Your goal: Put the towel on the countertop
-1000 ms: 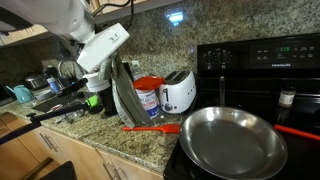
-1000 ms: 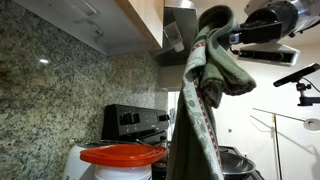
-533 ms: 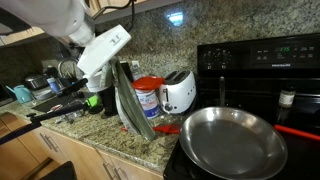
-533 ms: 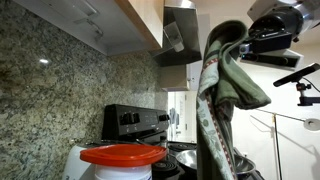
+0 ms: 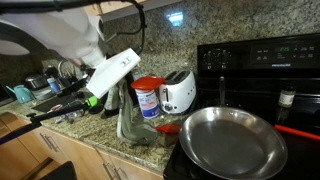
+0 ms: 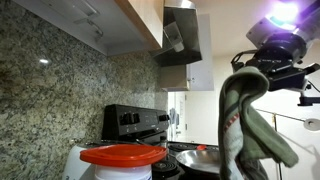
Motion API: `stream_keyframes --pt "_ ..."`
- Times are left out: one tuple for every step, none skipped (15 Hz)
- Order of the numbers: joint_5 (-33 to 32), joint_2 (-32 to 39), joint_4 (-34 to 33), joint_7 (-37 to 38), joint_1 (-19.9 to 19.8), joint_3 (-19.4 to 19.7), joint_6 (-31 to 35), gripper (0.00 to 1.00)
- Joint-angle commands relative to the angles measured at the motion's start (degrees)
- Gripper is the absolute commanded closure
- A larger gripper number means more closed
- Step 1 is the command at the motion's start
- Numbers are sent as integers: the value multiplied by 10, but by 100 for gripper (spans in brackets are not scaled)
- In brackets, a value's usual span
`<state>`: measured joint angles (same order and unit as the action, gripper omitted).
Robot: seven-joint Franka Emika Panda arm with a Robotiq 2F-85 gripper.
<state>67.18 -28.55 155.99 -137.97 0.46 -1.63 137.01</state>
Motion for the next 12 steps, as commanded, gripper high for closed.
stream_keyframes --pt "-19 95 -10 4 5 -8 43 99" --pt "-21 125 -14 3 7 -9 56 99" --pt "-16 154 -21 -4 11 -8 67 99" --pt "-9 185 -30 -14 16 -7 78 99" --pt "-11 216 -39 -10 19 -9 88 99" --pt "-13 246 -51 -8 22 -10 95 99" --pt "-3 273 -62 -13 26 -11 109 99" --pt "-13 297 -75 -5 26 -12 113 99" --pt "-10 320 -88 -9 27 -13 121 99" --pt "-9 342 -102 -6 28 -13 122 99" --pt "-8 363 -117 -7 29 -12 124 99" --pt "-11 383 -130 5 29 -11 122 99"
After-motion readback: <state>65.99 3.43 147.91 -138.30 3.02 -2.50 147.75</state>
